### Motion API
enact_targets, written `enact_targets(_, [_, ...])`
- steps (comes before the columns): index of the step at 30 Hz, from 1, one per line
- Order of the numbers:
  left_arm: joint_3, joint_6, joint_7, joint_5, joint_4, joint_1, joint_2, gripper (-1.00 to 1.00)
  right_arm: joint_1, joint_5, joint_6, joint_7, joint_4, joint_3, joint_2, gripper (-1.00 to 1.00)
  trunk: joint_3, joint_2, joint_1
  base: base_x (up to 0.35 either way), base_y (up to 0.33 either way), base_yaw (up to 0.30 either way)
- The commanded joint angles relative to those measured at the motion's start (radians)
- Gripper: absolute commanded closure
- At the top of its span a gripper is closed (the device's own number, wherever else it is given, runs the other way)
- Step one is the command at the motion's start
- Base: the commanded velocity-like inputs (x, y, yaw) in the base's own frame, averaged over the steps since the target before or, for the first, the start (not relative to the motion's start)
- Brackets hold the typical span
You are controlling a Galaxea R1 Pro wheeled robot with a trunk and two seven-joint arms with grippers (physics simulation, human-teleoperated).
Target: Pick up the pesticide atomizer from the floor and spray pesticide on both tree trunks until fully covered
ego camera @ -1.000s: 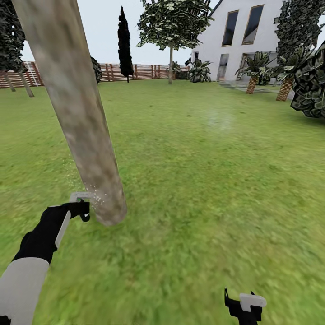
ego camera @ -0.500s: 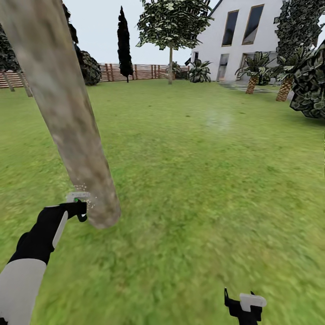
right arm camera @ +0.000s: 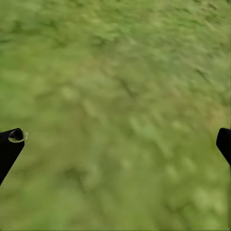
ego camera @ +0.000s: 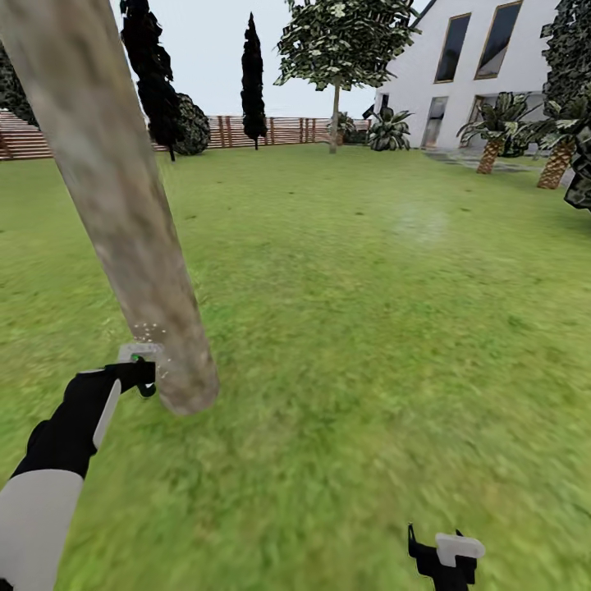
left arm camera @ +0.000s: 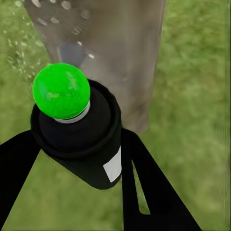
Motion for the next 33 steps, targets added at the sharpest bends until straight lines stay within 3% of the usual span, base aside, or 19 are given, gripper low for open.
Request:
enact_targets(1, [-0.001,0.003,0.000,-0.001,-0.010,0.001,0.000,1.00,0.000,0.001,0.000,0.000,0.000,0.000,0.000,-1.00,0.000,0.000,0.000,0.155,-0.250,0.006])
enact_targets(11, [0.002,0.006,0.000,-0.002,-0.014,0.002,0.001,1.00,0.000,0.000,0.000,0.000,0.000,0.000,0.000,-1.00,0.000,0.000,0.000,0.150,-0.250,0.013])
enact_targets(29, [0.001,0.007,0.005,-0.004,-0.012,0.004,0.003,1.00,0.000,0.000,0.000,0.000,0.000,0.000,0.000,-1.00,0.000,0.000,0.000,0.101,-0.258,0.270])
enact_targets(33, [0.001,0.006,0.046,-0.004,-0.003,0.006,0.010,1.00,0.000,0.001,0.000,0.000,0.000,0.000,-0.001,-1.00,0.000,0.000,0.000,0.107,-0.259,0.045])
